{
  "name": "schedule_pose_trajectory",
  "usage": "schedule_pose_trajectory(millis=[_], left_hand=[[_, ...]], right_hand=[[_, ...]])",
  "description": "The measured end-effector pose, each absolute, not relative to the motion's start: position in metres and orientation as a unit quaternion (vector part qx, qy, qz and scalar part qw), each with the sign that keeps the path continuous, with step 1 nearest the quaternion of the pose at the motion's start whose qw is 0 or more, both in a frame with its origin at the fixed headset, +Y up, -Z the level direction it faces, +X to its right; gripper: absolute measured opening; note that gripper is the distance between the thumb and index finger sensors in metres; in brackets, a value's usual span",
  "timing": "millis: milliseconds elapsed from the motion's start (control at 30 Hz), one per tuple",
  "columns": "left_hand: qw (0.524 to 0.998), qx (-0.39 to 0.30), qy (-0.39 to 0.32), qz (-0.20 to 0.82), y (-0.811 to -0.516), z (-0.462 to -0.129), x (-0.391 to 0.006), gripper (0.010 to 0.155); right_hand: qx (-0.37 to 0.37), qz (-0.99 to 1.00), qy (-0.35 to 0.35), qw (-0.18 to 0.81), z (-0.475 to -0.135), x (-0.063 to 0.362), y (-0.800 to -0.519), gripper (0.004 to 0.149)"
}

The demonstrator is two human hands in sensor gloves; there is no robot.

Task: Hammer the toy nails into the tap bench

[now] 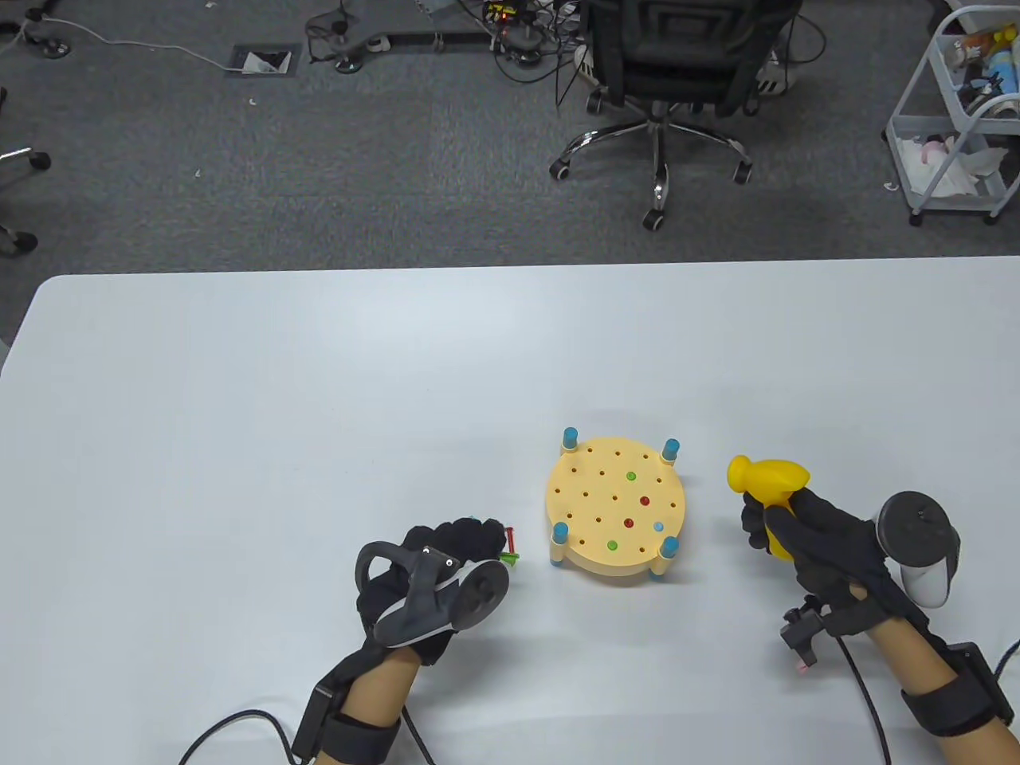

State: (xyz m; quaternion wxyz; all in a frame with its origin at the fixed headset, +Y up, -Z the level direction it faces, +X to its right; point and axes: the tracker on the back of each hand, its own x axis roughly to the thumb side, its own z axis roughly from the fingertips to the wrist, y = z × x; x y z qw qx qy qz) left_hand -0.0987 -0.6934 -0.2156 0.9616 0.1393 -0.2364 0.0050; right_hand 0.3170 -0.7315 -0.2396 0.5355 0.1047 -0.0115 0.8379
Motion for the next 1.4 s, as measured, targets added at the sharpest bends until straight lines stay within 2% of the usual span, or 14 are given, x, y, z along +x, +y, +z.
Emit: schedule_pose_trajectory(millis=[100, 167, 267, 367, 533, 633, 900, 1400], left_hand=[[0.946, 0.181, -0.269, 0.026, -0.674, -0.211, -0.079, 0.041], [0.944, 0.189, -0.265, 0.046, -0.668, -0.216, -0.067, 0.041], [0.953, 0.127, -0.27, 0.058, -0.674, -0.23, -0.055, 0.041], [0.949, 0.146, -0.276, 0.049, -0.678, -0.232, -0.049, 0.041], [0.943, 0.135, -0.302, 0.029, -0.668, -0.235, -0.028, 0.042], [0.943, 0.113, -0.315, 0.003, -0.663, -0.242, -0.01, 0.041], [0.941, -0.035, -0.309, -0.136, -0.676, -0.276, 0.038, 0.039], [0.931, -0.071, -0.305, -0.189, -0.692, -0.291, 0.058, 0.039]], right_hand=[[0.107, 0.837, -0.011, 0.537, -0.24, 0.317, -0.732, 0.065], [0.108, 0.837, -0.011, 0.536, -0.239, 0.317, -0.732, 0.065], [0.112, 0.837, -0.014, 0.536, -0.238, 0.317, -0.73, 0.065], [0.111, 0.834, -0.012, 0.541, -0.239, 0.317, -0.73, 0.065], [0.108, 0.836, -0.008, 0.539, -0.24, 0.317, -0.733, 0.065], [0.109, 0.837, -0.007, 0.536, -0.24, 0.316, -0.734, 0.065], [0.112, 0.839, -0.003, 0.533, -0.24, 0.315, -0.735, 0.065], [0.111, 0.842, 0.006, 0.528, -0.24, 0.314, -0.736, 0.065]])
